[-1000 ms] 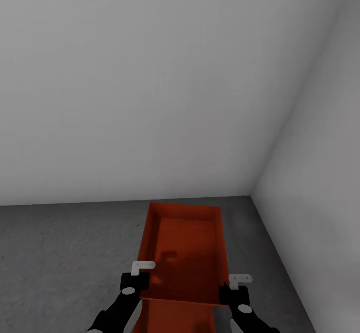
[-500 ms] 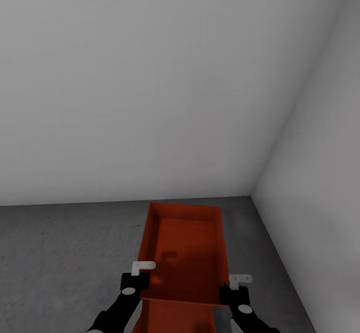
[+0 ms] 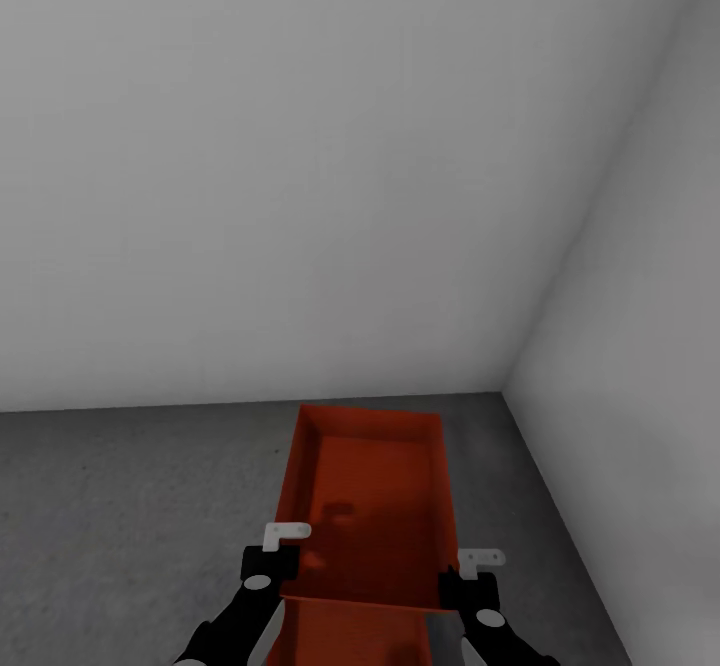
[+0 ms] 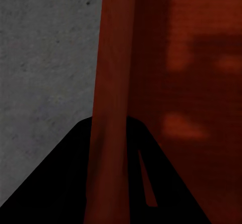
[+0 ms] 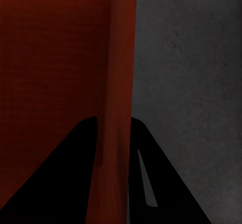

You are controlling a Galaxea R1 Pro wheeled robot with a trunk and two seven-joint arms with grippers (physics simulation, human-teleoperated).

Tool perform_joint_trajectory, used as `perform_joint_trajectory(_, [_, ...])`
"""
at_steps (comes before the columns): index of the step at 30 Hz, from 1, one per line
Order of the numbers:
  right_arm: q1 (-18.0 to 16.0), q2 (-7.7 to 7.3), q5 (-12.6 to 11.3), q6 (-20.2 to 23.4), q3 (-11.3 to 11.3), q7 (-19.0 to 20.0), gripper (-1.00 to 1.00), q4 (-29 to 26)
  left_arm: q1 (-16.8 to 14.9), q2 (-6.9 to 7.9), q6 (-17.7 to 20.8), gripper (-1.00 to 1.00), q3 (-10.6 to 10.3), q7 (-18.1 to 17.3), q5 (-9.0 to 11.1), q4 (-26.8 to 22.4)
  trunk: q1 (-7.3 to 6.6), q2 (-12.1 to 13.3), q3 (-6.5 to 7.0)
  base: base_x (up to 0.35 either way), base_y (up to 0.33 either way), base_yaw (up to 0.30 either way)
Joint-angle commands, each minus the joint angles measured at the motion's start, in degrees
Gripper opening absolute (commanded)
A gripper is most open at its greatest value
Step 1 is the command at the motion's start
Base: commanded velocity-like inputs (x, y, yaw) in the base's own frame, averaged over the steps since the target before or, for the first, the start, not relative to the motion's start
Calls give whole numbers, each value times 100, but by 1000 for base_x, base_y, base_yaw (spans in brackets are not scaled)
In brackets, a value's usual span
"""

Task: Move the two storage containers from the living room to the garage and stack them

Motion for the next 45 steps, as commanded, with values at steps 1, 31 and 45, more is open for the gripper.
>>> perform_joint_trajectory(1, [-1,-106,28,-43,63,-97,-100,503,-10,-1,21,-100,45,-160,70,10,0,-2,-4,0,0,0])
perform_joint_trajectory(31, [-4,-113,28,-40,62,-96,-100,503,-10,-8,84,-100,62,-189,321,1,0,-2,-4,0,0,0])
perform_joint_trajectory(45, [-1,-115,28,-34,60,-99,-100,503,-10,-8,83,-100,62,-196,325,2,307,-564,-255,0,0,0])
